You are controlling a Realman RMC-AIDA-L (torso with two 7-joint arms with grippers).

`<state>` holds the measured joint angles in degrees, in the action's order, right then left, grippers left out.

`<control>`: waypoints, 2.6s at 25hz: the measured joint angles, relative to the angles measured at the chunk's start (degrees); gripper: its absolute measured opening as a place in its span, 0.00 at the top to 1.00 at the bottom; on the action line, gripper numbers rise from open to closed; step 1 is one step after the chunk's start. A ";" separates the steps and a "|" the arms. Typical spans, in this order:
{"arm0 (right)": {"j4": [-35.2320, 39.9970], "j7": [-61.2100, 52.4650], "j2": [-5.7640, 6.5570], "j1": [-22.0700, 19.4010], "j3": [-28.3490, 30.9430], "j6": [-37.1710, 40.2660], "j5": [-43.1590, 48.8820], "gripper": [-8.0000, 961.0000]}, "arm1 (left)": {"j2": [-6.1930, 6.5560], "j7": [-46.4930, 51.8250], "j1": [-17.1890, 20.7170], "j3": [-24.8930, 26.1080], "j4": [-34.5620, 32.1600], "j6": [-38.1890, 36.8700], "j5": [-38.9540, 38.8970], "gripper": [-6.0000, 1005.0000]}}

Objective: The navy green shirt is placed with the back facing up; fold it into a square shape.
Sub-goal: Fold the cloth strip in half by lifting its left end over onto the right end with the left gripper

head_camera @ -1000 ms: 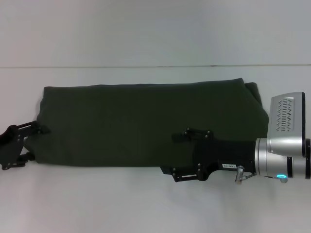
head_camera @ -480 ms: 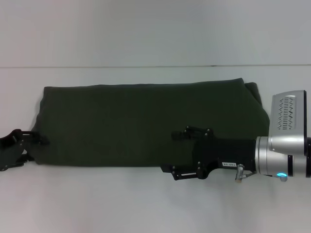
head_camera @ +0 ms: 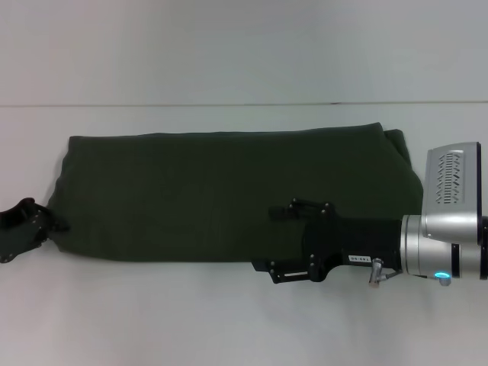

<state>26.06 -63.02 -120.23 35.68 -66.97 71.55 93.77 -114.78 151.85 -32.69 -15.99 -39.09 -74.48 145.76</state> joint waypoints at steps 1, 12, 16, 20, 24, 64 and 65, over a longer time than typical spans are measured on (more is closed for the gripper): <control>-0.02 0.00 0.00 0.04 0.00 0.00 0.00 0.02 | 0.00 -0.24 -0.08 -0.02 0.05 0.06 0.00 0.74; 0.20 0.00 -0.01 -0.58 0.05 0.65 -1.66 0.02 | 0.18 -5.64 -0.17 0.45 0.53 2.02 -1.14 0.95; 0.43 0.00 0.10 -1.79 0.22 0.86 -2.60 0.02 | 0.80 -6.05 0.19 1.48 -0.44 3.20 -0.75 0.98; 0.47 -0.19 0.21 -3.07 0.33 0.95 -3.49 0.02 | 1.95 -7.08 0.24 5.22 -1.54 3.39 0.73 0.98; 0.49 -0.47 0.32 -4.11 0.95 1.01 -3.73 0.02 | 3.20 -7.80 0.40 8.58 -3.18 3.52 2.60 0.98; -1.71 -0.60 0.64 -17.07 18.37 0.55 -3.24 0.02 | -9.67 -28.76 -16.83 -17.07 24.76 0.44 -38.51 0.98; -1.72 -0.61 0.64 -17.23 18.68 0.59 -3.17 0.02 | -9.74 -30.28 -17.25 -16.98 26.40 1.24 -38.75 0.98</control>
<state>24.34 -63.63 -119.60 18.44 -48.29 72.14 90.60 -124.52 121.57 -49.94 -32.97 -12.70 -73.24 107.00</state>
